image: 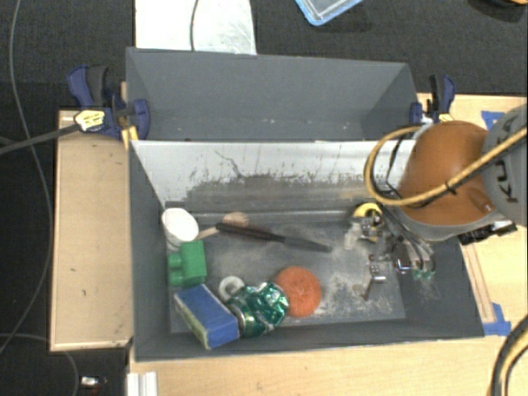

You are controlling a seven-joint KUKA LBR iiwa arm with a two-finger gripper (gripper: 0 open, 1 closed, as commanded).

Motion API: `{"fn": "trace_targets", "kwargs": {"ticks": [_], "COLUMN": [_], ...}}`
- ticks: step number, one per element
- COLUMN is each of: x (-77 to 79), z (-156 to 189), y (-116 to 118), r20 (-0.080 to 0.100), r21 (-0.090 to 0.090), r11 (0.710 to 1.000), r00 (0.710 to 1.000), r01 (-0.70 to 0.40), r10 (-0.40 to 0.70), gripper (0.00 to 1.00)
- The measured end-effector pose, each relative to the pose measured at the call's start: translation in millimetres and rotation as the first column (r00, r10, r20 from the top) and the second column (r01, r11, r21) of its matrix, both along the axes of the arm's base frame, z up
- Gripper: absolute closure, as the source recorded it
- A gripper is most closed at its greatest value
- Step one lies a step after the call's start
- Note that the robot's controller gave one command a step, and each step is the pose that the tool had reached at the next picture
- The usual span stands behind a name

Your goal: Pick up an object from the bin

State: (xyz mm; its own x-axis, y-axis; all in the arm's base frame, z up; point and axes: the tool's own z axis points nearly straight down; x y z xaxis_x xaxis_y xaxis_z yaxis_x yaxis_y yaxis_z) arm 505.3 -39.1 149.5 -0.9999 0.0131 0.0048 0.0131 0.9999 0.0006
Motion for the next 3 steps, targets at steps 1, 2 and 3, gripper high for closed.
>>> {"fn": "trace_targets", "kwargs": {"ticks": [1, 2, 3], "x": [1.9, 67.2, 83.4], "z": [3, -62, -41], "y": [0, 46, 59], "r20": [0.007, 0.018, 0.011], "r21": [-0.001, 0.001, -0.001], "r11": [1.000, 0.998, 0.998], "r00": [1.000, 0.998, 0.998], "r01": [-0.002, 0.057, 0.058], "r10": [0.002, -0.057, -0.058], "gripper": [0.00, 0.00, 0.00]}}
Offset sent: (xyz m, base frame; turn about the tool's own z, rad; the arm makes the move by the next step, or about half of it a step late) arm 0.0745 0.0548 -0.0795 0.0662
